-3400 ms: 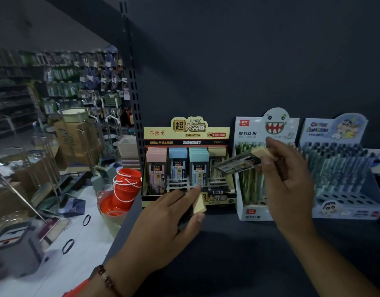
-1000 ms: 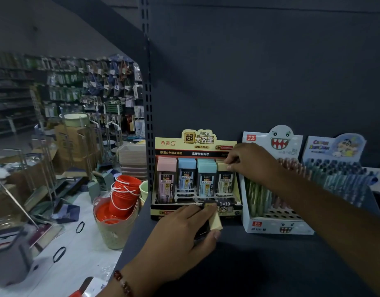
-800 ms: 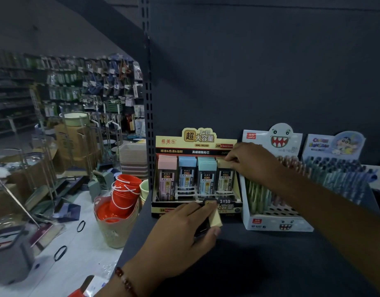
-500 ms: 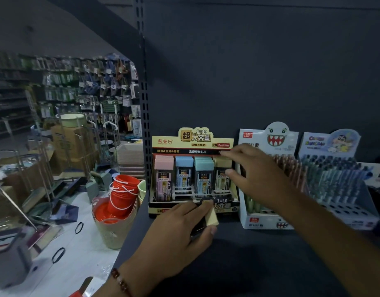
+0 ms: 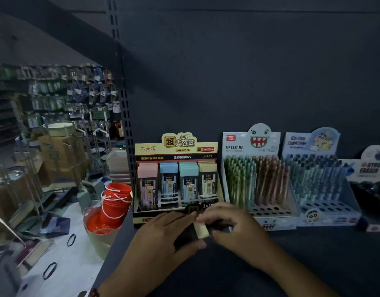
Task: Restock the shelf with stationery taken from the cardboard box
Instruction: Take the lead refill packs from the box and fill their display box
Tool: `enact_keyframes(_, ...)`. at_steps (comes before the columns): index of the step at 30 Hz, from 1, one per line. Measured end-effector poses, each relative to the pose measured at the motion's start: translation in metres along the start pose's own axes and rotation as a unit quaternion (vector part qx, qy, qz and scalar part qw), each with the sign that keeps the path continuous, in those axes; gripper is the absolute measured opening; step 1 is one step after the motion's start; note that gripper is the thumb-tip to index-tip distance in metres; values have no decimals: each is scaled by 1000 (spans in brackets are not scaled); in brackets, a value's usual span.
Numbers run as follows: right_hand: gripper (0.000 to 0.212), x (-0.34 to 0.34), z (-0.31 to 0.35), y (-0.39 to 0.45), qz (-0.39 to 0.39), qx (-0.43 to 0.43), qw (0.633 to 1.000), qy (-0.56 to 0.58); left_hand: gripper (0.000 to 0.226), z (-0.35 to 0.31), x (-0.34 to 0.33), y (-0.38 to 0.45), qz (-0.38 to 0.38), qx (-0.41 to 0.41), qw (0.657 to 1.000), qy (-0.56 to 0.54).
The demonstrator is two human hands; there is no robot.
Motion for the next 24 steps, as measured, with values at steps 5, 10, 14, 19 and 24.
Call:
enact_keyframes(5, 31, -3, 2, 1, -11, 27, 999, -40, 51, -2, 2, 0, -2, 1, 999, -39)
enact_keyframes(10, 24, -2, 10, 0, -22, 46, 997, -60, 51, 0, 1, -1, 3, 4, 998, -58)
enact_keyframes(14, 22, 1, 8, 0, -32, 33, 998, -40, 46, -2, 0, -2, 12, 4, 999, -45)
enact_keyframes(19, 17, 1, 3, -2, -24, -9, 999, 22, 30, -11, 7, -2, -7, -16, 999, -30)
enact_keyframes(24, 18, 7, 3, -3, -34, -35, 996, 73, 22, -13, 9, -4, -32, -37, 998, -26)
Point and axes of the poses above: each hand's wrist, its own y-axis towards the middle knuckle, its own x-axis out of the back of the hand, z = x × y, the point moved 9 cm from there along y, towards the middle knuckle, and after that the axes turned 6 degrees about x, right-handed, at the moved point
